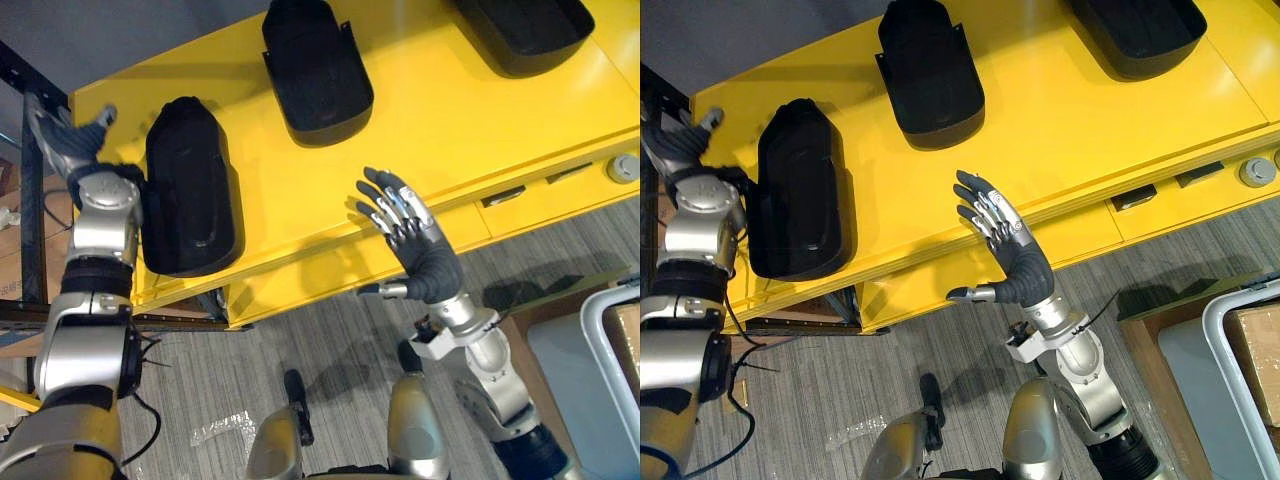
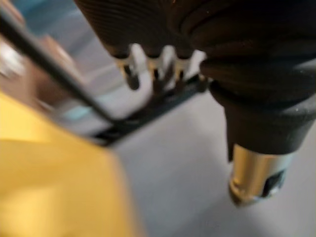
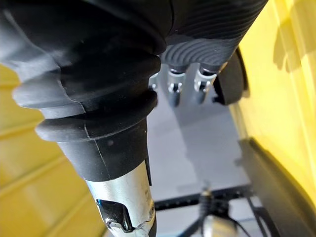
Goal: Walk over and take plastic housings, then place them on the shelf
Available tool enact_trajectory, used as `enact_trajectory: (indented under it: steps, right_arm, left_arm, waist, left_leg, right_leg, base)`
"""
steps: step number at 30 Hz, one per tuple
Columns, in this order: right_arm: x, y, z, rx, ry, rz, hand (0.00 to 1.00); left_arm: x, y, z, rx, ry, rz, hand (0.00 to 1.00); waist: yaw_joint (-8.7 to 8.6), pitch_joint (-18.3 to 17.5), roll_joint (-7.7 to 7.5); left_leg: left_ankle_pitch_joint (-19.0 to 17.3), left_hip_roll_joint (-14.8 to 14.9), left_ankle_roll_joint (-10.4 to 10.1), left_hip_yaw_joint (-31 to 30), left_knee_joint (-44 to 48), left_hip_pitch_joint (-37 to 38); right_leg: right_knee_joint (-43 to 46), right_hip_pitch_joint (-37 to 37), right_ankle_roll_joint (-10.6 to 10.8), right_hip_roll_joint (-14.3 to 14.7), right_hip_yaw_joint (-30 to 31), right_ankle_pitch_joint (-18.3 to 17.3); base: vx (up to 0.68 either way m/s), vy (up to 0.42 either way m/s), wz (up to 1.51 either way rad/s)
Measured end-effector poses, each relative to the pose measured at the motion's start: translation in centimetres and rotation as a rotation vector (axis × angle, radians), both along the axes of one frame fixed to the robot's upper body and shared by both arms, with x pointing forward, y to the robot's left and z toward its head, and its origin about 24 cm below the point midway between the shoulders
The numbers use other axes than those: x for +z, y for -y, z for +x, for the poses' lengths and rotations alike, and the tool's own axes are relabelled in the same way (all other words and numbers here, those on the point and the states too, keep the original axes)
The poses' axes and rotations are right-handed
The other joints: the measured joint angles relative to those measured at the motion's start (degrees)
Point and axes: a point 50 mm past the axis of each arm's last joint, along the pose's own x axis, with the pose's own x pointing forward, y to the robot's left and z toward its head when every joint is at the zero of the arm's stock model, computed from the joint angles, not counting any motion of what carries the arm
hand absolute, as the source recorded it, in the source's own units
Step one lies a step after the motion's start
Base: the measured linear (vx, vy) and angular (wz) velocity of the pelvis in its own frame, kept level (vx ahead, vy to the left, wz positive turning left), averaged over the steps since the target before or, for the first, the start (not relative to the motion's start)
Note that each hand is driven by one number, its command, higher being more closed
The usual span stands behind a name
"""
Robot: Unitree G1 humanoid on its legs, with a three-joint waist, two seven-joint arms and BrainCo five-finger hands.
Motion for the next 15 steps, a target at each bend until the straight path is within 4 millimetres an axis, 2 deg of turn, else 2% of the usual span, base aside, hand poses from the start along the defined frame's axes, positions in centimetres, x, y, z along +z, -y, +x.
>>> enact_trajectory:
  steps: [3,5,6,8,9,10,11,12,14,15]
  right_arm:
    - [0.0,0.5,0.0,-0.036,0.002,0.043,0.0]
    - [0.1,0.5,0.0,-0.039,0.009,0.048,0.0]
    - [0.1,0.7,0.1,-0.047,0.013,0.049,0.0]
    - [-0.1,0.7,0.0,-0.059,0.003,0.046,0.0]
    - [-0.7,0.7,-0.1,-0.066,-0.031,0.039,0.0]
    - [-0.9,0.7,-0.1,-0.065,-0.04,0.039,0.0]
    - [-1.4,0.5,-0.3,-0.061,-0.071,0.044,0.0]
    - [-1.6,0.3,-0.5,-0.055,-0.084,0.046,0.0]
    - [-2.6,-0.8,-1.1,-0.023,-0.13,0.034,0.0]
    - [-2.8,-1.0,-1.3,-0.018,-0.136,0.031,0.0]
  left_arm:
    - [4.0,4.6,-3.3,-0.274,0.446,0.025,0.0]
    - [4.2,6.0,-4.9,-0.359,0.559,0.047,0.0]
    - [3.6,7.1,-6.3,-0.427,0.625,0.056,0.0]
    - [1.5,8.2,-8.4,-0.491,0.669,0.03,0.0]
    - [-1.2,8.9,-10.2,-0.517,0.635,0.007,0.0]
    - [-1.8,9.0,-10.4,-0.514,0.619,0.008,0.0]
    - [-3.7,9.0,-11.5,-0.508,0.566,-0.007,0.0]
    - [-4.7,9.0,-12.2,-0.498,0.535,-0.013,0.0]
    - [-8.5,8.8,-15.1,-0.43,0.394,-0.007,0.0]
    - [-9.2,8.7,-15.7,-0.409,0.36,0.0,0.0]
  waist:
    - [-0.46,-0.53,-1.11]
    - [-0.75,-1.52,-1.14]
    - [-0.86,-2.8,-1.0]
    - [-0.77,-5.84,-0.67]
    - [-0.14,-8.1,-0.64]
    - [0.03,-8.45,-0.64]
    - [0.76,-9.47,-0.49]
    - [1.27,-9.94,-0.44]
    - [3.66,-11.85,-0.64]
    - [4.11,-12.32,-0.77]
  left_leg:
    - [-0.02,-0.07,0.05,0.79,-1.71,3.61]
    - [-0.06,-0.05,0.1,0.83,-1.91,4.23]
    - [-0.05,-0.03,0.1,0.81,-2.5,5.06]
    - [-0.06,0.01,0.1,0.56,-3.13,5.6]
    - [-0.06,0.1,0.1,-0.47,-3.68,6.89]
    - [-0.06,0.1,0.1,-0.73,-3.68,7.03]
    - [-0.26,0.12,0.19,-1.73,-3.74,7.34]
    - [-0.31,0.1,0.21,-2.21,-3.72,7.25]
    - [-0.54,0.11,0.36,-4.5,-3.7,6.18]
    - [-0.49,0.1,0.3,-5.28,-3.77,5.74]
  right_leg:
    - [-0.91,2.85,0.04,0.0,0.31,0.01]
    - [-1.49,3.7,0.08,-0.01,0.21,0.02]
    - [-1.98,4.58,0.1,-0.01,0.02,0.03]
    - [-3.02,5.69,0.13,-0.11,-0.76,0.02]
    - [-4.31,7.97,0.15,-0.2,-1.99,0.03]
    - [-4.53,8.44,0.15,-0.27,-2.34,0.03]
    - [-5.47,9.95,0.25,-0.39,-3.58,0.06]
    - [-5.98,10.52,0.33,-0.52,-4.29,0.11]
    - [-8.45,12.37,0.63,-0.73,-7.12,0.31]
    - [-9.01,12.75,0.61,-0.78,-7.98,0.41]
  base:
    - [0.03,0.004,-0.13]
    - [0.02,0.001,0.0]
    - [0.05,0.002,0.04]
    - [0.07,0.001,0.14]
    - [0.06,0.0,0.23]
    - [0.05,0.0,0.38]
    - [0.0,0.001,0.31]
    - [0.0,0.004,0.42]
    - [-0.02,-0.004,0.51]
    - [-0.02,-0.02,0.65]
